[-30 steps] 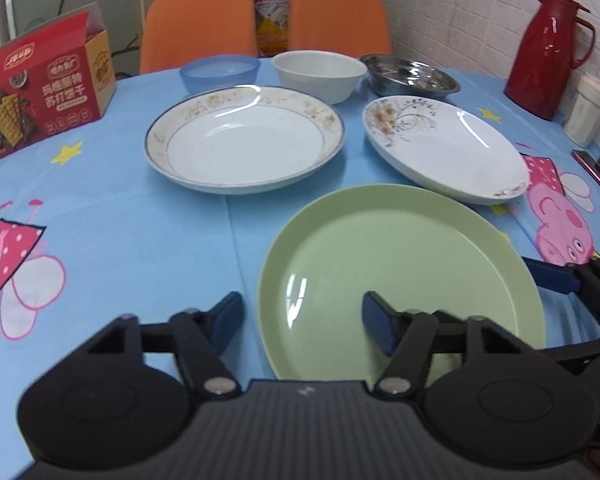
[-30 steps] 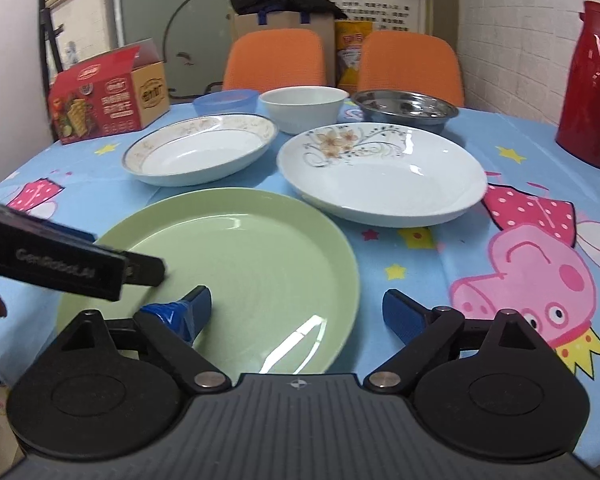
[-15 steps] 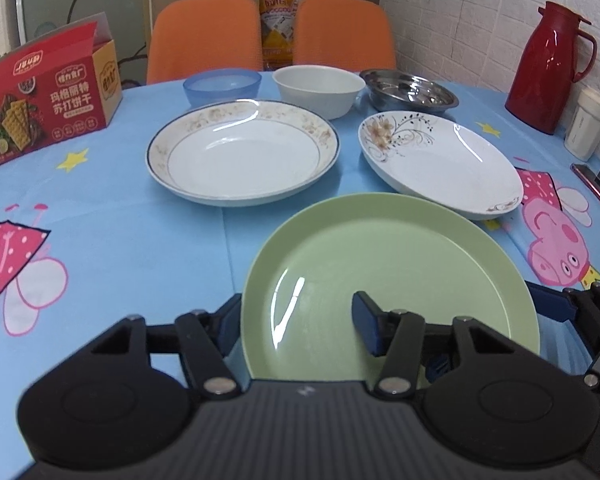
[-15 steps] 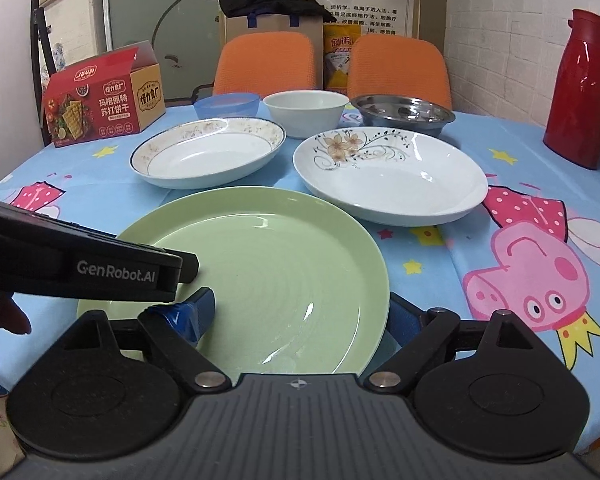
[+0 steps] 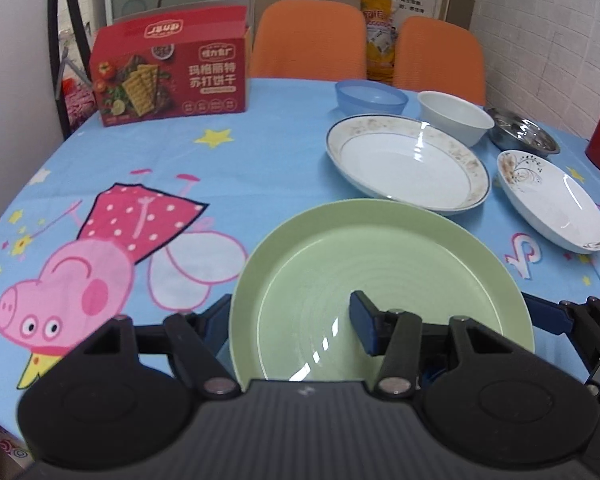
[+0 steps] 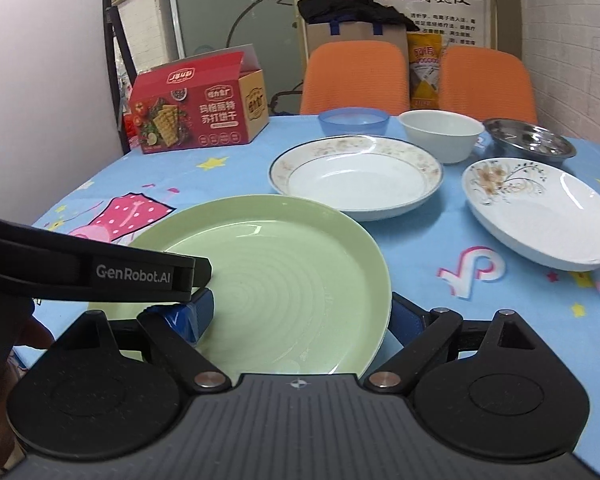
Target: Organize plates and bowls
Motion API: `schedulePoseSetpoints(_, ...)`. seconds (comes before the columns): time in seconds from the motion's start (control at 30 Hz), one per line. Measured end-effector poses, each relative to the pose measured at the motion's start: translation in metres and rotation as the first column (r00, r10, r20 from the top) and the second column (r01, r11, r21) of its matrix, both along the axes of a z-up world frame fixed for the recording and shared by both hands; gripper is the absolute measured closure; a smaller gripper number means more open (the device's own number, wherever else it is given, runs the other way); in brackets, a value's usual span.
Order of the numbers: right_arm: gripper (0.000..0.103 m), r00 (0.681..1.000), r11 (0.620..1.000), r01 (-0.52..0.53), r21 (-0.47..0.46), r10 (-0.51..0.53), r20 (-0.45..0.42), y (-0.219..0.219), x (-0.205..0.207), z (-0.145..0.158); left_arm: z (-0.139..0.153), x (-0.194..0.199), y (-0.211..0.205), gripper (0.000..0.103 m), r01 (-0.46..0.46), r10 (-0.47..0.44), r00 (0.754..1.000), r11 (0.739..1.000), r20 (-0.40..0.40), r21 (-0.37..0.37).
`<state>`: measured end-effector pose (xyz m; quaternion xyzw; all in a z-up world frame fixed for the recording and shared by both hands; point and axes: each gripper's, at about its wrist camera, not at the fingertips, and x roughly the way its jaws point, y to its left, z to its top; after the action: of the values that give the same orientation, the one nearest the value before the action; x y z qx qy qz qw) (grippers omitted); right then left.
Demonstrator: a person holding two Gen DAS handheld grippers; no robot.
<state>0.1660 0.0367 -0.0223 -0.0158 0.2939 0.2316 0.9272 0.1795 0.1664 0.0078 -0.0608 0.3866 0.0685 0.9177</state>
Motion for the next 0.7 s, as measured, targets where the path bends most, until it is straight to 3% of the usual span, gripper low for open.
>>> schedulePoseSetpoints(0.33, 0.024, 1.0, 0.998, -0.001, -0.059, 0.0, -0.028, 0.017, 0.009, -0.011, -0.016, 0.011, 0.011, 0.051, 0.018, -0.018, 1.0, 0.999, 0.001, -0.033)
schedulePoseSetpoints(0.43, 0.023, 1.0, 0.996, -0.007, -0.088, 0.006, -0.013, 0.017, 0.008, -0.013, -0.019, 0.013, 0.006, 0.045, 0.02, -0.02, 1.0, 0.999, 0.02, -0.026)
schedulePoseSetpoints(0.47, 0.023, 1.0, 0.996, -0.014, -0.09, 0.013, -0.017, 0.016, 0.008, -0.013, -0.019, 0.014, 0.007, 0.036, 0.03, -0.03, 0.999, 0.999, 0.014, -0.041)
schedulePoseSetpoints(0.57, 0.025, 0.999, 0.998, -0.035, -0.058, 0.033, -0.036, 0.003, 0.011, -0.005, -0.013, 0.011, 0.017, 0.034, 0.021, -0.019, 0.999, 0.997, 0.032, -0.075)
schedulePoseSetpoints(0.7, 0.024, 0.998, 0.999, 0.041, -0.03, -0.039, 0.042, -0.024, 0.018, 0.02, 0.002, 0.014, 0.033, 0.032, -0.01, 0.016, 0.998, 0.996, 0.066, -0.09)
